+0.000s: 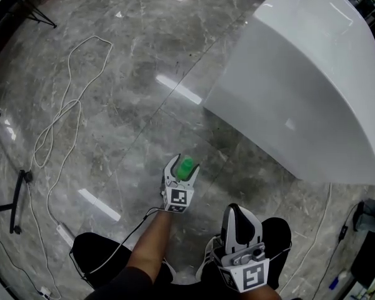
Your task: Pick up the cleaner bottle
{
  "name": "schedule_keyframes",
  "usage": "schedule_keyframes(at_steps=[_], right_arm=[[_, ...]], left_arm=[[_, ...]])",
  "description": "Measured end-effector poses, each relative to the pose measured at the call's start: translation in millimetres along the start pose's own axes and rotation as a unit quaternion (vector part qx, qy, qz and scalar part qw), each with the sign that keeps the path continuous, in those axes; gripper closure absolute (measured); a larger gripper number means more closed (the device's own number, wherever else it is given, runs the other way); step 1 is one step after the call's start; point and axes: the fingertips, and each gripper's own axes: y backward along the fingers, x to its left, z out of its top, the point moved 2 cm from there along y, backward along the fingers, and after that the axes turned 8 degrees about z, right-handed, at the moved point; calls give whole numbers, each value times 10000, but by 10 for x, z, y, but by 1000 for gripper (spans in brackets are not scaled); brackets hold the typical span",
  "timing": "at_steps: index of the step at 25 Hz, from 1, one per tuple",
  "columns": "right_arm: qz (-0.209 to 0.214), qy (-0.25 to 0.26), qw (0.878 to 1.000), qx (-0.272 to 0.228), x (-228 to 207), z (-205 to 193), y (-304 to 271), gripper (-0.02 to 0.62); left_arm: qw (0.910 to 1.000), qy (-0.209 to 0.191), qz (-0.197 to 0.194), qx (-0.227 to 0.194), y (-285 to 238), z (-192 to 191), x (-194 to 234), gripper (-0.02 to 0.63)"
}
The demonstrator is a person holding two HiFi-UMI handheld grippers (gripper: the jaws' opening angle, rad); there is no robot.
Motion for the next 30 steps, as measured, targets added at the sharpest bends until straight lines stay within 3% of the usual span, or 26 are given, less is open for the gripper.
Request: schedule_keyframes(at_steps=[2, 4, 6, 15, 22, 30], right_arm=[[29, 48, 10000, 33, 16, -23, 27, 578], [14, 63, 10000, 56, 6, -34, 61, 578], [11, 100, 9999, 56, -4, -32, 91, 577], [-33, 303, 9994, 150, -43, -66, 175, 578], [-255, 470, 9986, 17, -144, 72, 39, 578], [-590, 640, 9958, 271, -203, 563, -26, 578]], left_arm=[[10000, -42, 29, 9, -58, -30, -7, 290], [9999, -52, 148, -8, -84, -34, 11, 390], [9997, -17, 228, -35, -91, -29, 27, 417], [9998, 34, 202, 62, -95, 121, 62, 428], [9991, 150, 330, -199, 47, 738, 186, 428], [9964, 205, 410, -707, 538, 2096, 455, 430]])
